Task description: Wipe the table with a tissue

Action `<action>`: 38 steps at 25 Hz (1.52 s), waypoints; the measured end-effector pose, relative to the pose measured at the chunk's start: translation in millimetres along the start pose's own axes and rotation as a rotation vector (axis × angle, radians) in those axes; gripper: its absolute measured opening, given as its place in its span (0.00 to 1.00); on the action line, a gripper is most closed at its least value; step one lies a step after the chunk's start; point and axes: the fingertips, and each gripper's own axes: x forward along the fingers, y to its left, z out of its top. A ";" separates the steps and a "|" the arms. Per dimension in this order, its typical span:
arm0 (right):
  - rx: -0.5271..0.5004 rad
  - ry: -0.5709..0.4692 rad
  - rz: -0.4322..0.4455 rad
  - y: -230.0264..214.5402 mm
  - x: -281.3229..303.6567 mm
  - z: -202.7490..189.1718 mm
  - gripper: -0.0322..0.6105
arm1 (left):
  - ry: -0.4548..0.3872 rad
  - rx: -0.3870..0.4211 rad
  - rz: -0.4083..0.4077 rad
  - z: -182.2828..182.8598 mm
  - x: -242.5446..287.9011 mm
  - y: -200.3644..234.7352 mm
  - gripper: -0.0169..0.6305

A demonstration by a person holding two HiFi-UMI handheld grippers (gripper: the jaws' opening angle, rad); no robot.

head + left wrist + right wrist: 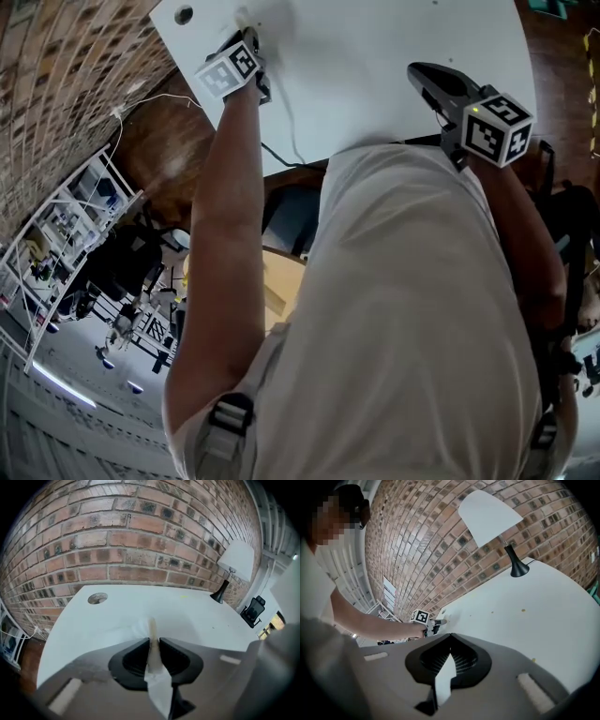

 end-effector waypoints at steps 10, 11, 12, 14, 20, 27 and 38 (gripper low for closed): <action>0.011 -0.019 -0.011 -1.8 -3.0 -2.8 0.06 | 0.044 0.059 -0.102 -5.8 9.6 -30.0 0.14; 0.012 -0.019 -0.014 -1.9 -2.9 -2.6 0.06 | 0.048 0.065 -0.110 -5.4 11.3 -33.0 0.14; 0.013 -0.019 -0.017 -2.2 -2.9 -2.8 0.06 | 0.055 0.076 -0.118 -5.1 12.9 -36.1 0.14; 0.014 -0.017 -0.023 -3.7 -3.4 -4.2 0.06 | 0.073 0.093 -0.144 -5.6 16.3 -43.2 0.14; 0.013 -0.020 -0.037 -4.8 -4.9 -5.9 0.06 | 0.117 0.075 -0.224 -8.2 20.8 -59.0 0.13; -0.004 -0.008 -0.041 -2.6 -5.5 -8.1 0.06 | 0.259 0.064 -0.503 -33.0 18.0 -121.9 0.13; -0.039 -0.018 -0.064 10.2 2.7 -6.4 0.06 | 0.107 -0.079 -0.814 -49.9 -48.4 -202.7 0.14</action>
